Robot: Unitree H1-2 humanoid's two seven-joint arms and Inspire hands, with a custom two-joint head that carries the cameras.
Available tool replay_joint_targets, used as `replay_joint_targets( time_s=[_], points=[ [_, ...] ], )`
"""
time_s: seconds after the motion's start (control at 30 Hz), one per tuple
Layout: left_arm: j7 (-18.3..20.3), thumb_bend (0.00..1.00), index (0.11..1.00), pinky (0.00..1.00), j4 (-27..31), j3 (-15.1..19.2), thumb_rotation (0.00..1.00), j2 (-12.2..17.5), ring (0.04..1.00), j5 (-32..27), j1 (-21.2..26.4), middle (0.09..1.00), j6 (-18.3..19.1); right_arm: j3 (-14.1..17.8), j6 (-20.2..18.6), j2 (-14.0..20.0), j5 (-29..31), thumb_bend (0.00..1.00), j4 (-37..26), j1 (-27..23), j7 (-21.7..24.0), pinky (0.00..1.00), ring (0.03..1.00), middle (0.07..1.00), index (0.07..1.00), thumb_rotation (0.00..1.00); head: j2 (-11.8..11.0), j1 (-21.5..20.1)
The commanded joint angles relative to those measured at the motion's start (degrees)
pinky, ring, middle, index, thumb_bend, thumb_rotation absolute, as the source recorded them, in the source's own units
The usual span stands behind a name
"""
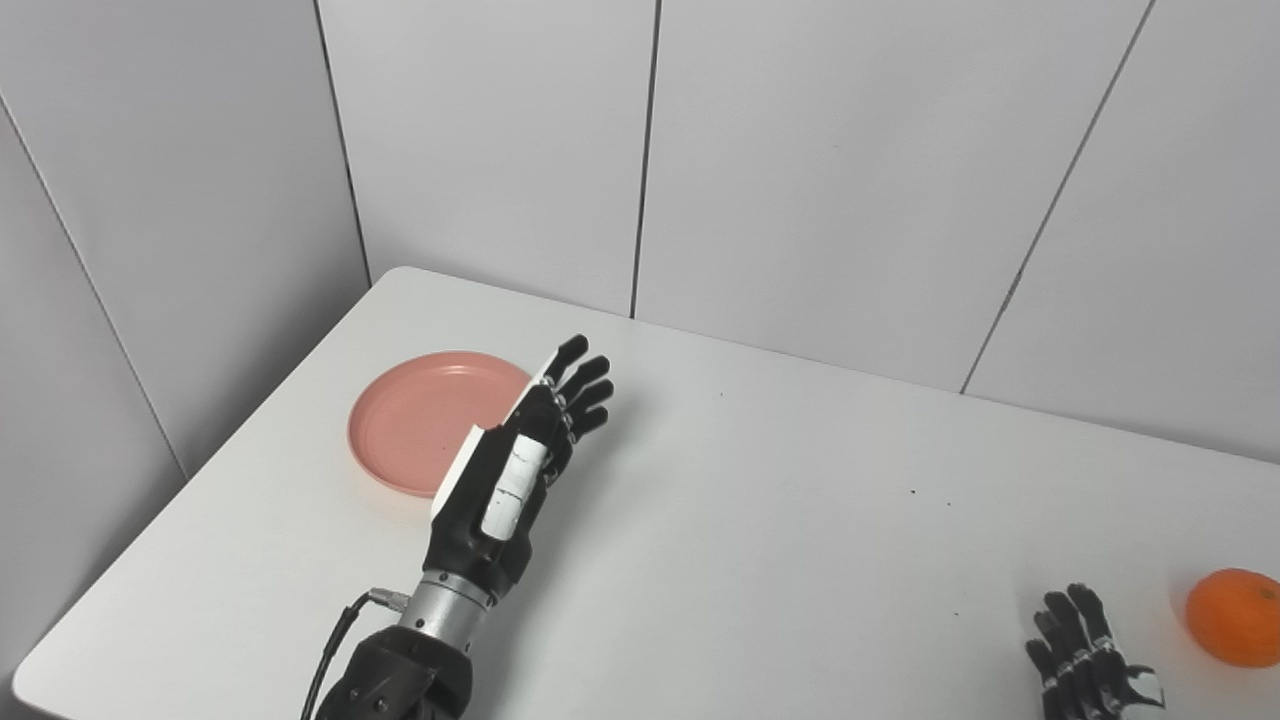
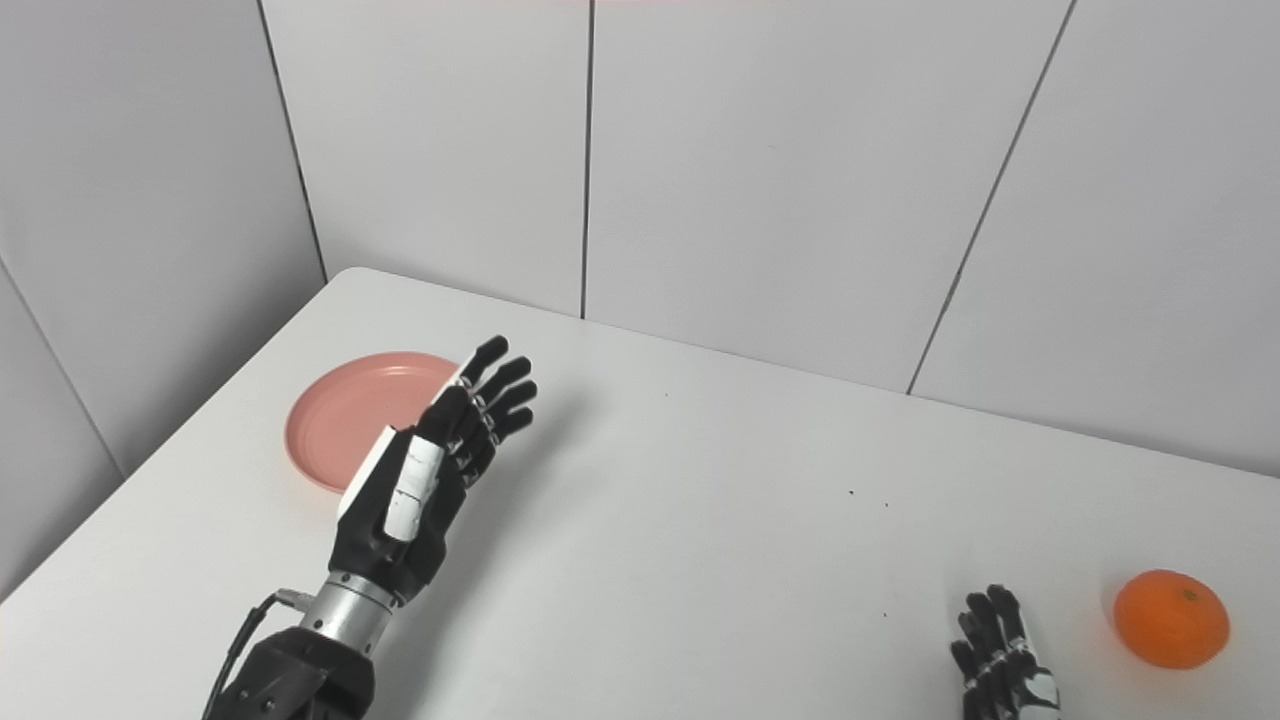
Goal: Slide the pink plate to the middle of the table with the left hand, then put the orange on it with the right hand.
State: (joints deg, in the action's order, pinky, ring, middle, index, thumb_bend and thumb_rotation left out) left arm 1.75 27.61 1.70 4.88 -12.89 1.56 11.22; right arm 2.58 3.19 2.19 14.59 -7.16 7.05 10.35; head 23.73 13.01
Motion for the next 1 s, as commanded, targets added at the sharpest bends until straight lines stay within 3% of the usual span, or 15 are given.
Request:
replay_joint_targets(
  time_s=[0.0, 0.2, 0.33, 0.47, 0.6, 0.73, 0.97],
  points=[
    [0.21, 0.98, 0.965, 0.97, 1.18, 1.56, 0.89, 1.22, 0.944, -1.63, 2.02, 0.955, 0.93, -0.87, 1.34, -1.95, 0.96, 0.84, 5.56, 4.0, 0.43, 1.0, 0.979, 0.953, 0.955, 1.0, 0.06, -0.03],
    [1.13, 0.99, 0.931, 0.93, 0.11, 5.32, 0.88, 3.91, 0.921, -6.46, 6.41, 0.94, 2.4, -0.76, 1.59, -1.95, 1.04, 0.84, 5.81, 3.97, 0.65, 1.0, 0.983, 0.954, 0.954, 1.0, -0.27, 0.52],
    [0.38, 1.0, 0.925, 0.88, 0.89, 7.07, 0.88, 5.46, 0.9, -8.73, 9.49, 0.932, 5.34, -0.72, 1.78, -1.77, 1.11, 0.83, 6.04, 3.96, 0.98, 1.0, 0.988, 0.957, 0.957, 1.0, -0.26, 0.66],
    [0.14, 1.0, 0.936, 0.89, 0.7, 9.82, 0.89, 8.68, 0.923, -10.69, 13.04, 0.941, 7.71, -0.77, 1.85, -1.55, 0.85, 0.83, 6.16, 3.97, 1.04, 1.0, 0.991, 0.96, 0.96, 1.0, -0.25, 0.81],
    [0.61, 0.99, 0.928, 0.86, -0.96, 12.31, 0.89, 11.16, 0.911, -11.38, 15.0, 0.924, 7.51, -0.71, 1.77, -1.51, 0.88, 0.84, 6.18, 4.01, 0.93, 1.0, 0.99, 0.958, 0.962, 1.0, -0.14, 0.9],
    [3.12, 1.0, 0.945, 0.89, -6.73, 15.64, 0.86, 15.7, 0.904, -13.3, 17.53, 0.929, 5.66, -0.71, 1.54, -1.27, 0.82, 0.84, 6.19, 4.0, 1.0, 1.0, 0.993, 0.96, 0.964, 1.0, -0.01, 1.21],
    [4.82, 1.0, 0.894, 0.87, -14.56, 18.28, 0.84, 18.93, 0.882, -13.83, 20.58, 0.907, 4.14, -0.76, 1.75, -0.96, 0.74, 0.82, 6.42, 3.83, 1.18, 1.0, 0.999, 0.962, 0.972, 1.0, 0.19, 1.8]
  ],
)
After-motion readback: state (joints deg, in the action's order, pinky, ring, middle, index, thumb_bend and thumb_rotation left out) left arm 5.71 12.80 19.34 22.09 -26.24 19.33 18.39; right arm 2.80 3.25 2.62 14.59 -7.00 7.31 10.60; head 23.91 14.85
